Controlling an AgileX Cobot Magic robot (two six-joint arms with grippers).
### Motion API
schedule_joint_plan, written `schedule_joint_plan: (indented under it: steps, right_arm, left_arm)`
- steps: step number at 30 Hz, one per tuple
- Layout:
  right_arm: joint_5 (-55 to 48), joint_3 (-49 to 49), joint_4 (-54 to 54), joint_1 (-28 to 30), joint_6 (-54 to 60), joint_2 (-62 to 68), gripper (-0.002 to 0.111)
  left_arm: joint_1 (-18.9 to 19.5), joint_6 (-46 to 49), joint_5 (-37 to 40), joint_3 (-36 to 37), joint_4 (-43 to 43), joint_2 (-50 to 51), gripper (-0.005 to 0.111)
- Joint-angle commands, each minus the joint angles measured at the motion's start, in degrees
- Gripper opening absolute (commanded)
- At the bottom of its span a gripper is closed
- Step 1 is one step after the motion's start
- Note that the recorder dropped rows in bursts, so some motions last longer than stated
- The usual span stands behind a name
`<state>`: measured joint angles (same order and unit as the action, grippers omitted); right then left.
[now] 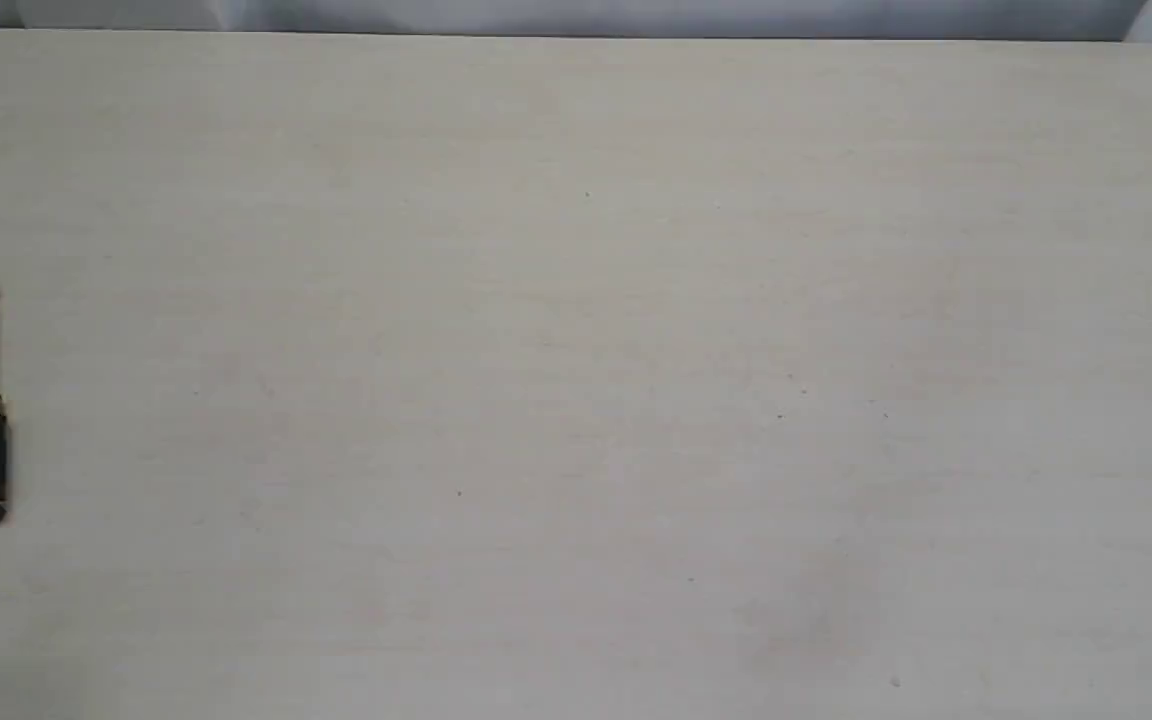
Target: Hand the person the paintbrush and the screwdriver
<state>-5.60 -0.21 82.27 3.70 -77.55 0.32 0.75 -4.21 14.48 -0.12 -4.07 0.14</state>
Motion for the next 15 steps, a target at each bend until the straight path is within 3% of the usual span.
schedule_joint_plan:
  steps: [1,6,15]
  right_arm:
    - [-0.52,0.21,-6.30,0.19,6.44,-0.32,0.004]
    - [-2.89,0.21,-16.36,0.19,16.53,-0.32,0.004]
    - [-3.91,0.21,-17.28,0.19,17.36,-0.32,0.004]
  left_arm:
    - [-0.11,-0.12,-0.27,0.12,0.00,-0.14,0.000]
    - [-0.11,-0.12,-0.27,0.12,0.00,-0.14,0.000]
    - [-0.11,-0.12,-0.17,0.12,0.18,-0.14,0.000]
